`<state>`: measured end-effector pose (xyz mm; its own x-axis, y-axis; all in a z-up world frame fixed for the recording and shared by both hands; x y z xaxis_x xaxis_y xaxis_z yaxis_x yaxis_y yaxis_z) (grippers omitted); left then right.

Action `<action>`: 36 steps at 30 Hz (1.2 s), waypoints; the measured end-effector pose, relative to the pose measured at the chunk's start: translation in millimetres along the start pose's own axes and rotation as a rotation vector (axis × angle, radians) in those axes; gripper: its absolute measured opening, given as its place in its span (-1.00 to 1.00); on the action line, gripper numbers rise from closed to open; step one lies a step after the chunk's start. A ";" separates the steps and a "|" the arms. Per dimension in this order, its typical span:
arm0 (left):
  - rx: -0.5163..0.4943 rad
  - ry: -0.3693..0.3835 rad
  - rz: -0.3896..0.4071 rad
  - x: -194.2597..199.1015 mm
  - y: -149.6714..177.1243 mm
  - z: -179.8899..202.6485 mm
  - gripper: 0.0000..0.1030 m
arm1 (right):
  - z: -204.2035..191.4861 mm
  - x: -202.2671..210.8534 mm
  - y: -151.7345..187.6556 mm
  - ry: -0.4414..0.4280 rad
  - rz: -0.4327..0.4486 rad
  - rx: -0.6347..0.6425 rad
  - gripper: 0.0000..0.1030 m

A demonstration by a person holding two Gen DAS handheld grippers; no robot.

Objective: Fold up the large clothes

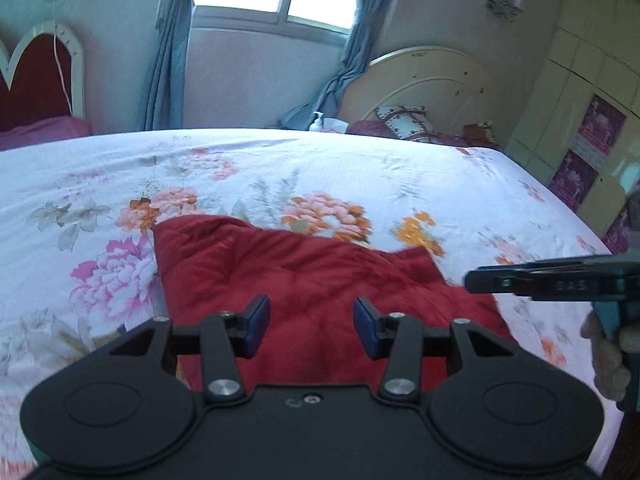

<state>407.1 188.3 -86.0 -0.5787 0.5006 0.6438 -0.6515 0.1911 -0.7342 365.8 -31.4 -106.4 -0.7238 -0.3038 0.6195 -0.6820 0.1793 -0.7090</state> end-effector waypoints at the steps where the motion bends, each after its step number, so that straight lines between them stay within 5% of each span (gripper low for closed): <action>1: -0.007 -0.007 -0.001 4.1 7.1 6.6 -0.13 | -3.2 2.0 6.9 -0.004 -0.010 0.017 -0.47; 7: -0.055 -0.119 -0.062 -10.9 41.1 12.8 -0.11 | 17.5 -21.6 40.8 0.049 -0.072 -0.027 -0.48; 14: -0.041 -0.169 -0.072 -3.8 42.3 15.4 -0.19 | 15.3 -12.5 37.9 0.054 -0.089 -0.014 -0.48; 24: -0.051 -0.144 -0.005 66.1 73.4 66.1 -0.18 | -42.4 69.4 72.5 -0.085 -0.024 0.127 -0.47; 36: 0.012 -0.188 -0.018 56.1 121.2 60.9 -0.18 | -34.0 34.1 123.2 -0.065 -0.104 0.111 -0.48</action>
<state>265.8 188.2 -125.7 -0.6479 0.3299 0.6866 -0.6676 0.1883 -0.7204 253.5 12.1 -161.2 -0.6389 -0.3757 0.6712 -0.7350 0.0407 -0.6769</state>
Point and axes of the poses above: each gripper's, at about its wrist camera, not at the fingertips, and x roughly against the way its jaws point, z to its right, y to its underside, the point moved 2 cm from there along -x, roughly the way its jaws point, and after that the axes turned 1 degree about -x, right-handed, at the moved point
